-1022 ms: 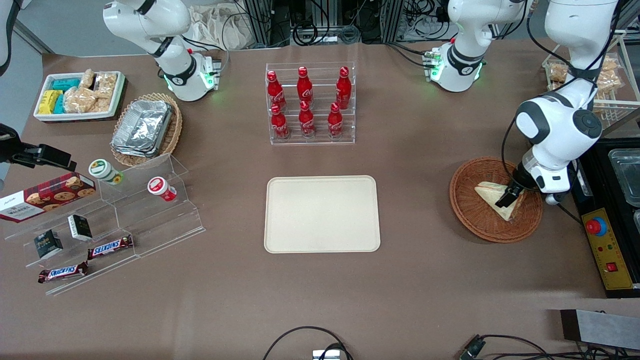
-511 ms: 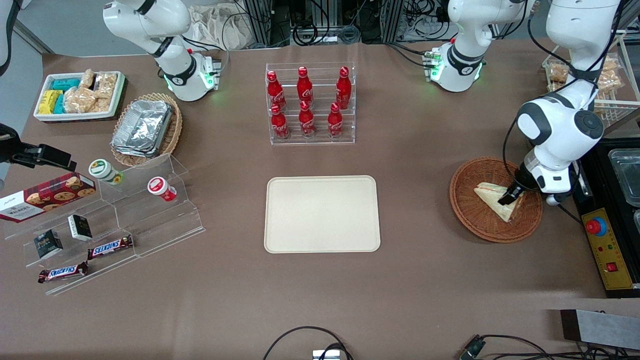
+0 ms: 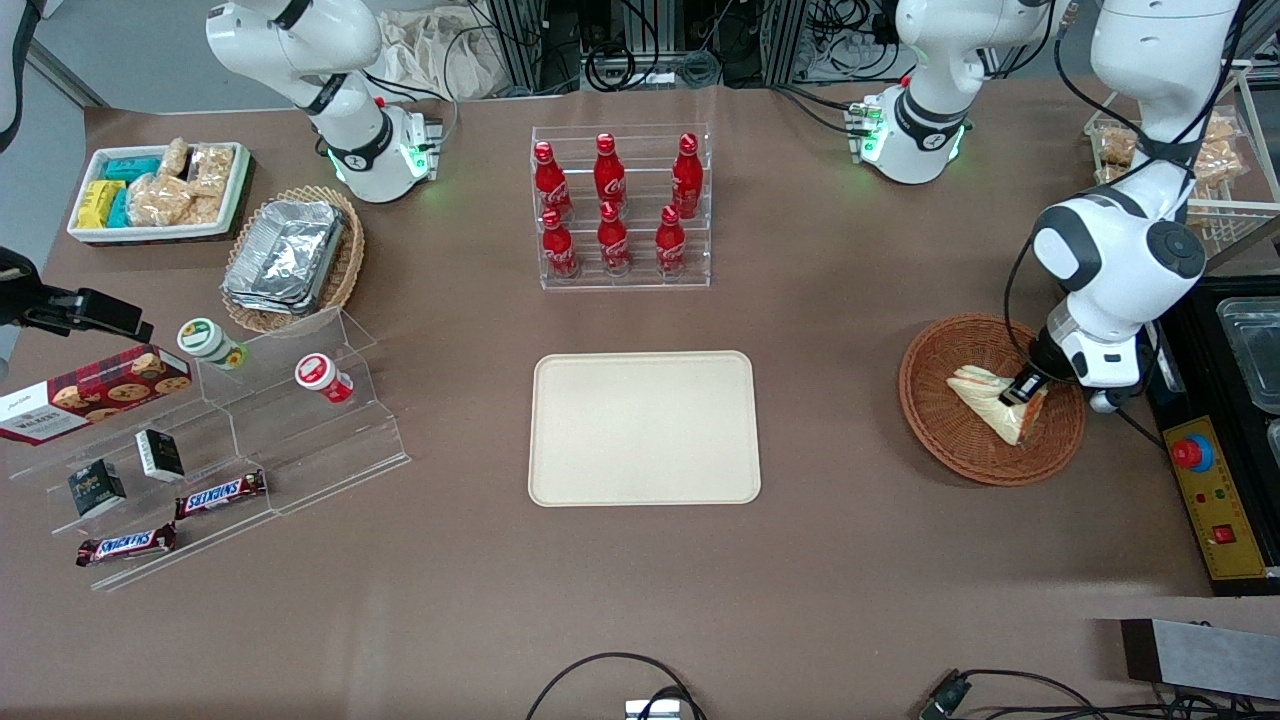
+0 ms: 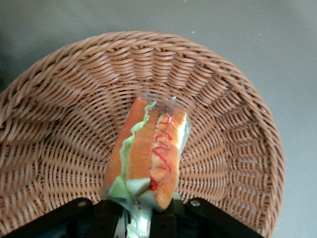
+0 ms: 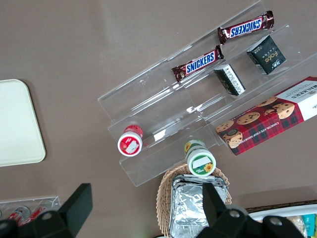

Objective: Place sandwich from basket to tray
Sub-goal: 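Lower the left gripper and close it on the wrapped sandwich, then lift the sandwich with the left gripper and carry it toward the cream tray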

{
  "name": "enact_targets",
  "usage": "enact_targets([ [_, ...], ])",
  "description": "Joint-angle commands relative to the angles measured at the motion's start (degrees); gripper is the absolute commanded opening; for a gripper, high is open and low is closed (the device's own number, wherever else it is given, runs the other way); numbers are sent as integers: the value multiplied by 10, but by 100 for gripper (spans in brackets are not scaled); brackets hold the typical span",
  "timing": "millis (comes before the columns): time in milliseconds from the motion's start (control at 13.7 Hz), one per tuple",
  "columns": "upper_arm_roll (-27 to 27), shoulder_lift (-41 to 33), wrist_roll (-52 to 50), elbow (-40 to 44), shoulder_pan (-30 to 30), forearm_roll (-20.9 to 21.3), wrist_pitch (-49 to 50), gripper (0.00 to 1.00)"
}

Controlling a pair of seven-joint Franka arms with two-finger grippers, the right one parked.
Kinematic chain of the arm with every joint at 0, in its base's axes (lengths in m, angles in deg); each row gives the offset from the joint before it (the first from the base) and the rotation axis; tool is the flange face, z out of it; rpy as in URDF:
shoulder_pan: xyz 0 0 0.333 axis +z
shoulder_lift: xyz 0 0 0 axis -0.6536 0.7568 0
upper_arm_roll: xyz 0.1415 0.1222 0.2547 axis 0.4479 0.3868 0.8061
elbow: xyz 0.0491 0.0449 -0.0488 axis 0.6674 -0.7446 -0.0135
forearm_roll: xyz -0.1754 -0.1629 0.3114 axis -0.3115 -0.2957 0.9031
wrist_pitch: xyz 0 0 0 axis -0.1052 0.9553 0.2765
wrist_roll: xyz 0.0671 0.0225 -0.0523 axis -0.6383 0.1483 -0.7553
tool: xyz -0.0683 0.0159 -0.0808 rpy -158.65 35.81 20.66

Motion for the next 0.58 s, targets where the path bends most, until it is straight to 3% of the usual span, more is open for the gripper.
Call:
enact_targets([
  [0, 0, -40, 28, 1, -4, 1, 25, 8],
  [146, -1, -79, 40, 12, -4, 27, 84, 9],
  [365, -31, -122, 37, 76, -3, 125, 232, 8],
  [511, -70, -127, 40, 128, -4, 142, 306, 8],
])
